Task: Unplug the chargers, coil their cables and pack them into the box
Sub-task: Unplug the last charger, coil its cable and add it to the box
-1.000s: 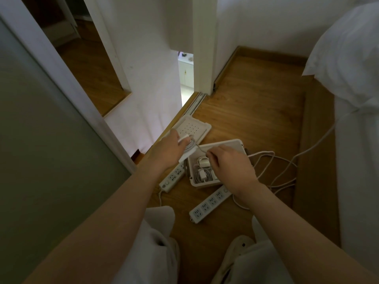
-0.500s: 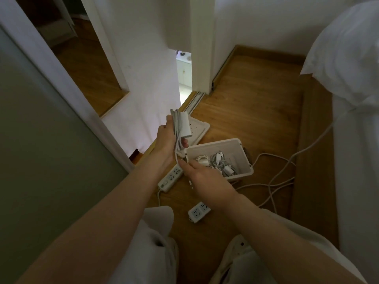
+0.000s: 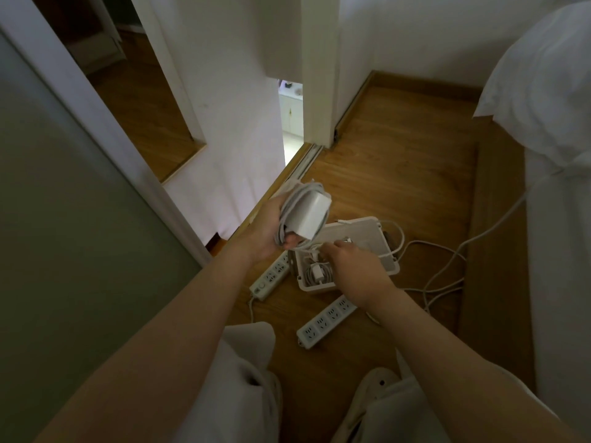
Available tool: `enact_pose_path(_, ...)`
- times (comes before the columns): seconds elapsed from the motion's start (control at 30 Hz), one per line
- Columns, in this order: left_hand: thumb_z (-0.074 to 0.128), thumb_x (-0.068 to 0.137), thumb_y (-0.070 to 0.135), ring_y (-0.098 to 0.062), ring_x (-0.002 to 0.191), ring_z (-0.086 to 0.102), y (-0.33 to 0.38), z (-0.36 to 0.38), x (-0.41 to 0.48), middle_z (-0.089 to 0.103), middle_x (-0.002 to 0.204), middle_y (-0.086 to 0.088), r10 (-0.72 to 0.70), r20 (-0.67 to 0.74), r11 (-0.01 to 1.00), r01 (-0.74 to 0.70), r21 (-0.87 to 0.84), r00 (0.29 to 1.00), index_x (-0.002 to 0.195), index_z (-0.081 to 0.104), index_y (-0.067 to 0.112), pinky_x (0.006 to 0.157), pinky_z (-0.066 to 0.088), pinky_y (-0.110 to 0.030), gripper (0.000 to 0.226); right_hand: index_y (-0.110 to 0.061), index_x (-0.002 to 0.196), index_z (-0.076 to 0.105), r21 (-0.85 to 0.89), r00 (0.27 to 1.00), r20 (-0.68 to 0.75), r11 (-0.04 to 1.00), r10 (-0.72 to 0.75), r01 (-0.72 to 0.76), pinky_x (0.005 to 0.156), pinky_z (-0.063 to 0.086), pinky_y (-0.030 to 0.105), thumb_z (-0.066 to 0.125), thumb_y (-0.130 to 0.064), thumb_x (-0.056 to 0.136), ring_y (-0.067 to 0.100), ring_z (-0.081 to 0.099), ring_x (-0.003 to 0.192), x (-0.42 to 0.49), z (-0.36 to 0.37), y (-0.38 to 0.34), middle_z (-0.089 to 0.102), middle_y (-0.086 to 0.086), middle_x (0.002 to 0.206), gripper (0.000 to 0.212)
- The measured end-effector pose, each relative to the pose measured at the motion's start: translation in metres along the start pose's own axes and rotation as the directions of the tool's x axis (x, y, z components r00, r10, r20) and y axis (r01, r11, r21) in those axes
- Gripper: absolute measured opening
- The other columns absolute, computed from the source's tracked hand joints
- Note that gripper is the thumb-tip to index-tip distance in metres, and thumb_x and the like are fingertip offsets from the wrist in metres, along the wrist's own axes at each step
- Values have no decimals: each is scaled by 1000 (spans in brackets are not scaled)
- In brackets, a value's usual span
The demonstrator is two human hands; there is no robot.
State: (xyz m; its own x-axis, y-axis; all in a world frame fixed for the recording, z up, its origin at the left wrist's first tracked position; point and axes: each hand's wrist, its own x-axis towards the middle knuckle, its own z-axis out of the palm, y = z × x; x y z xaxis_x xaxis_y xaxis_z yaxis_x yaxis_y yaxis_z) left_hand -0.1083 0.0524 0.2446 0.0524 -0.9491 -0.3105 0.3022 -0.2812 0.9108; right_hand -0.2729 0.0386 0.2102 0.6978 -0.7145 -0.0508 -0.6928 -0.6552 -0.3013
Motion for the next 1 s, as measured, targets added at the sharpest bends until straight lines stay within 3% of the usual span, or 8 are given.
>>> enact_pose_path(0.13, 40, 98, 43, -20, 56, 55, -8, -8, -2, 58, 78, -11, -73, 99, 860, 13, 509, 992, 101, 57, 12, 42, 38, -22, 36, -18, 112, 59, -39, 994, -68, 995, 87, -90, 84, 39, 26, 45, -19, 97, 17, 51, 101, 0, -1, 13, 60, 1, 110, 20)
enact_pose_path(0.27, 48, 97, 33, -11, 56, 55, -13, -7, 0, 56, 78, -3, -45, 102, 697, -42, 716, 994, 85, 53, 14, 36, 34, -15, 23, -18, 108, 60, -34, 984, -89, 986, 157, -160, 84, 40, 26, 46, -21, 97, 16, 51, 98, 2, -4, 21, 60, 1, 105, 18)
enact_pose_path(0.4, 53, 89, 49, -29, 82, 62, -19, -13, 7, 62, 90, -8, 11, 15, 629, -19, 777, 1000, 81, 55, 19, 59, 44, -29, 31, -16, 102, 61, -31, 978, -132, 985, 163, -168, 79, 39, 26, 41, -28, 99, 16, 52, 93, 3, -9, 20, 60, 1, 101, 24)
enact_pose_path(0.53, 49, 92, 51, -25, 88, 61, -23, -17, 9, 62, 92, -5, 77, -88, 502, 38, 864, 993, 92, 55, 14, 72, 49, -38, 38, -14, 97, 62, 17, 973, -155, 985, 172, -171, 69, 34, 23, 37, -31, 100, 11, 45, 79, 3, -14, 19, 54, -1, 89, 29)
enact_pose_path(0.6, 48, 92, 51, -26, 90, 61, -23, -18, 10, 63, 97, -8, 77, -152, 522, 90, 848, 985, 94, 56, 12, 78, 51, -42, 40, -14, 96, 61, 87, 973, -153, 983, 173, -161, 68, 34, 22, 39, -30, 100, 11, 47, 78, 3, -15, 18, 53, -2, 88, 27)
enact_pose_path(0.77, 51, 92, 47, -26, 91, 61, -26, -9, 12, 61, 97, -8, -41, -225, 515, 214, 830, 973, 80, 51, 19, 84, 54, -42, 30, -23, 122, 47, 274, 992, -90, 960, 87, -59, 74, 50, 27, 48, -28, 96, 11, 57, 82, 0, -19, 8, 56, -6, 91, 26)
enact_pose_path(0.87, 45, 95, 44, -17, 76, 55, -28, -2, 12, 57, 86, -2, -81, -225, 401, 238, 885, 971, 77, 46, 21, 67, 47, -31, 29, -24, 131, 44, 189, 996, -70, 980, -57, 70, 83, 36, 17, 51, -30, 94, 11, 54, 102, -4, -17, -2, 59, -3, 111, 38)
enact_pose_path(1.0, 35, 98, 36, -19, 82, 53, -28, 3, 11, 54, 97, -6, -161, -264, 436, 308, 845, 951, 110, 49, 10, 68, 43, -33, 32, -21, 132, 48, 65, 988, -61, 987, -143, 147, 86, 34, 20, 49, -31, 95, 13, 52, 106, -4, -16, -4, 60, 0, 116, 38)
